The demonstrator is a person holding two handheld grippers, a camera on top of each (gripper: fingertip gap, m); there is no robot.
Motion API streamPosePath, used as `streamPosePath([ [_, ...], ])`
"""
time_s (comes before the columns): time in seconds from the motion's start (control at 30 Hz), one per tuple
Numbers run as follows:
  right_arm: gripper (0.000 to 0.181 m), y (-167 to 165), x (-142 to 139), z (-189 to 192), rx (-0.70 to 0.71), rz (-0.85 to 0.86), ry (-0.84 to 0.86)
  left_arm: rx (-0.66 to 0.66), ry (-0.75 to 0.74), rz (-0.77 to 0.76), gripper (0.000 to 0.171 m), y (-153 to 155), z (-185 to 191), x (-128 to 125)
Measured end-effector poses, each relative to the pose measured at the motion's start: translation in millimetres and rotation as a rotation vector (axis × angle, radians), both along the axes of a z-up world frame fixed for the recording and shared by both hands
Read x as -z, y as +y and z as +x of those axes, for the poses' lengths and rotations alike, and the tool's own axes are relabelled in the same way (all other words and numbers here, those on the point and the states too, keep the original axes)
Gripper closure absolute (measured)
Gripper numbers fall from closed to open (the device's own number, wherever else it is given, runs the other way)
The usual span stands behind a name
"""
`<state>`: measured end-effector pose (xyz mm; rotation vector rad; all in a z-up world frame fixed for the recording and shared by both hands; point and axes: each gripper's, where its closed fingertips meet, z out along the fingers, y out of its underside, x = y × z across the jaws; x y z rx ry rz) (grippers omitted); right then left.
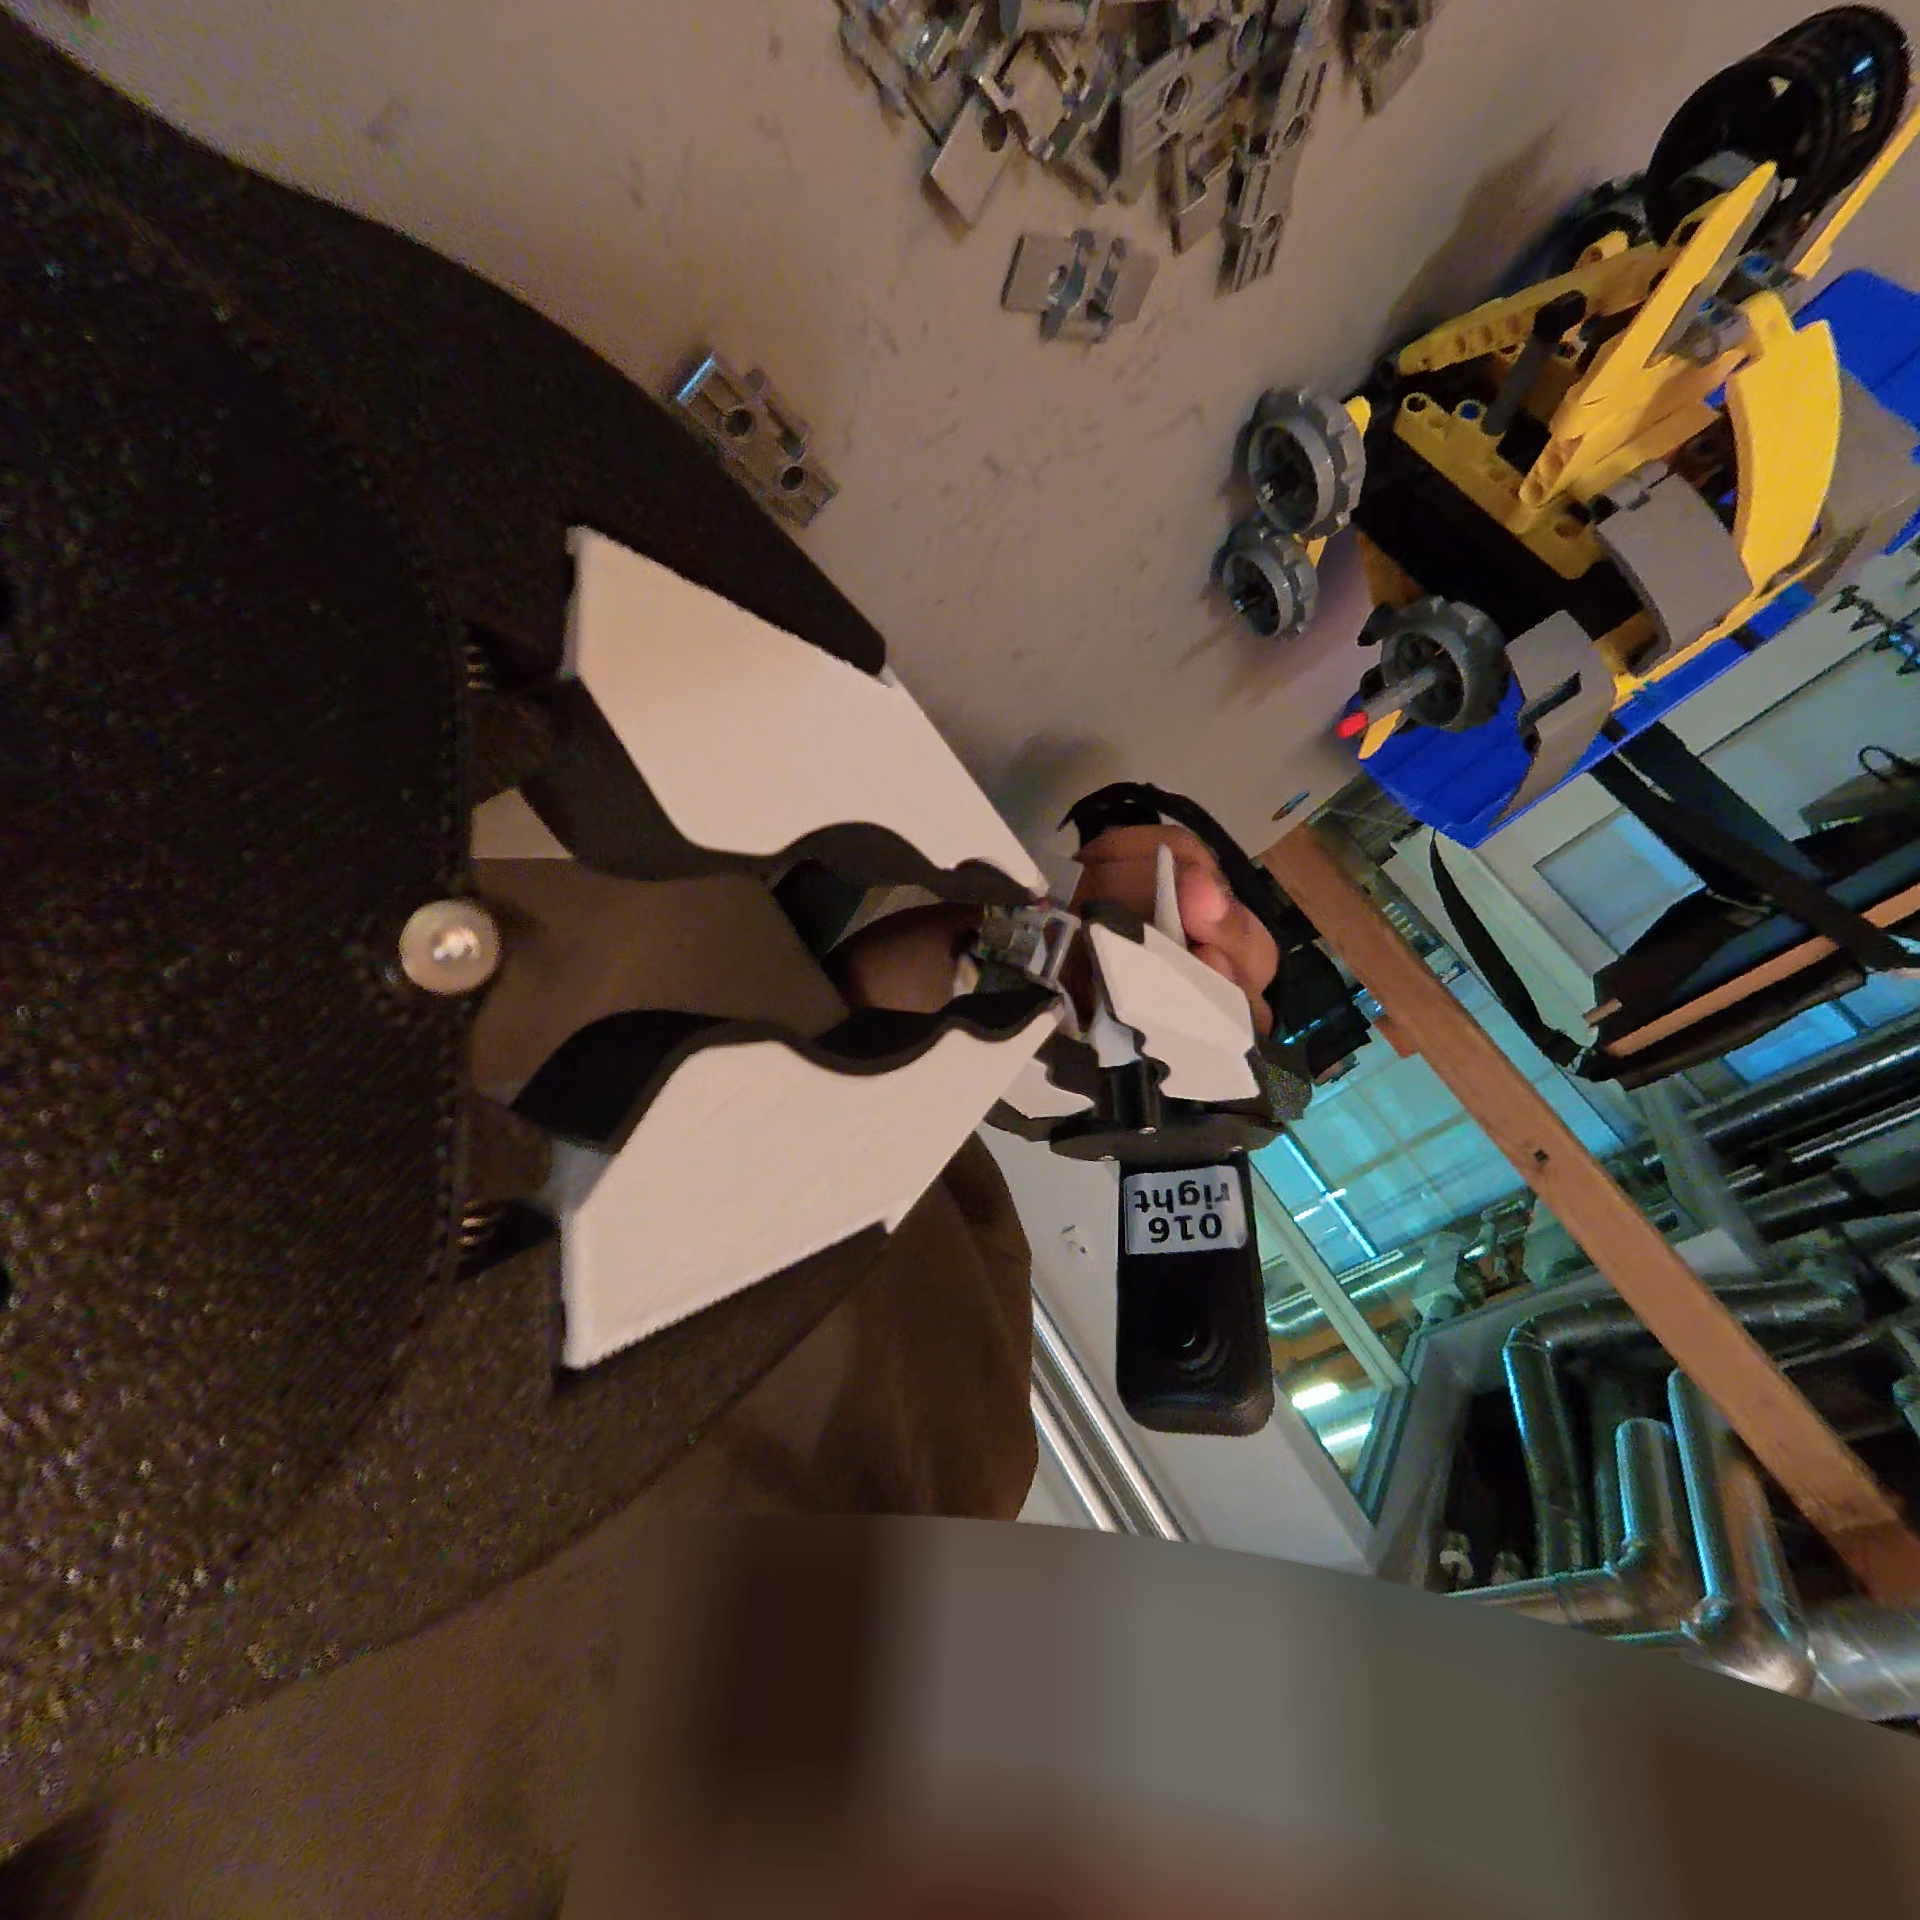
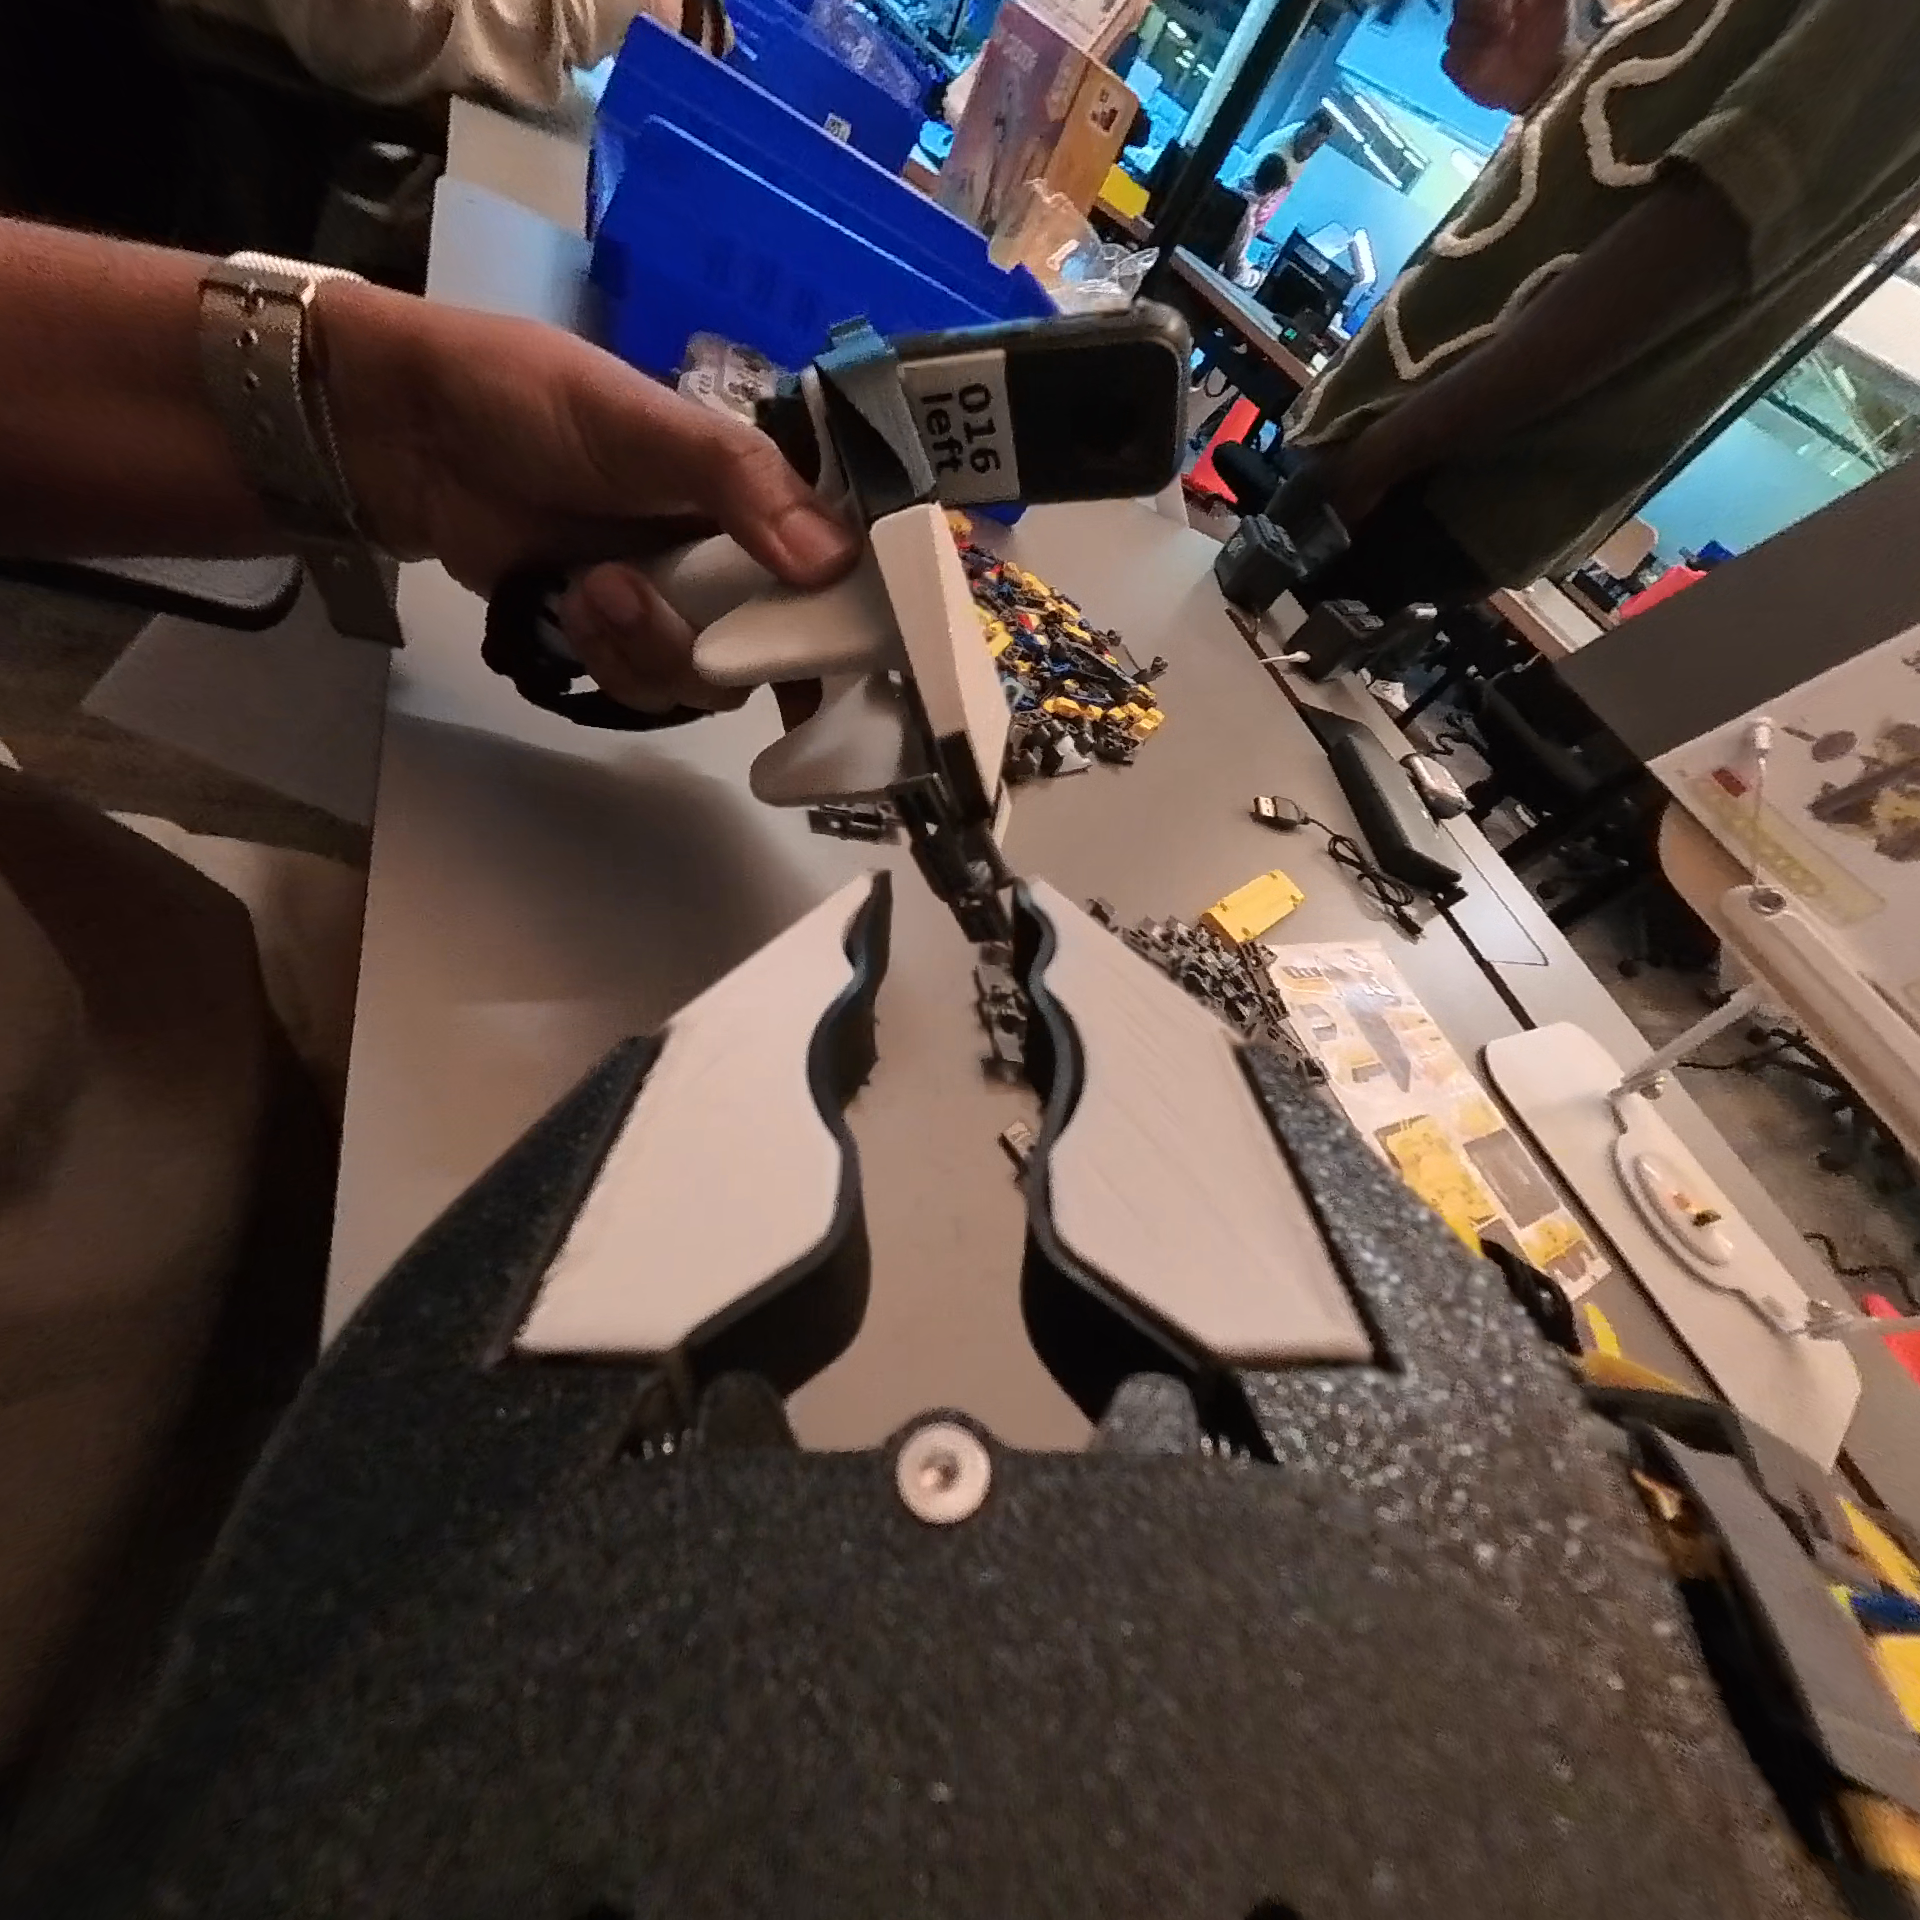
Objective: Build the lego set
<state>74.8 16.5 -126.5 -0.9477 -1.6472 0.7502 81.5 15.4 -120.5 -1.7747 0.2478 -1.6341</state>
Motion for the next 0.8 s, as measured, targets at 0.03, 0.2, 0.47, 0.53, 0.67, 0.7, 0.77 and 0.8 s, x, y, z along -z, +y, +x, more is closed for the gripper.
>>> streamPosePath([
  [0.03,0.162,1,0,0,0.0,0.009,-0.002,0.009,0.0,-0.005,0.16,-1,1,1],
  [0.2,0.174,5,2,3,-0.006,-0.042,-0.007,0.023,-0.012,-0.017,0.159,-1,1,4],
  [0.47,0.181,23,26,7,0.091,-0.224,-0.113,-0.104,0.205,-0.004,0.159,1,-7,30],
  [0.53,0.181,31,38,11,0.151,-0.213,-0.172,-0.153,0.232,-0.005,0.158,2,-15,32],
  [0.67,0.181,40,48,29,0.245,-0.23,-0.219,-0.216,0.379,-0.006,0.156,-5,-27,46],
  [0.7,0.181,38,49,34,0.252,-0.253,-0.224,-0.218,0.407,-0.003,0.155,-8,-27,48],
  [0.77,0.174,30,52,45,0.251,-0.307,-0.237,-0.207,0.446,0.003,0.155,-14,-26,52],
  [0.8,0.171,24,55,50,0.243,-0.334,-0.247,-0.198,0.461,0.004,0.154,-16,-25,53],
])
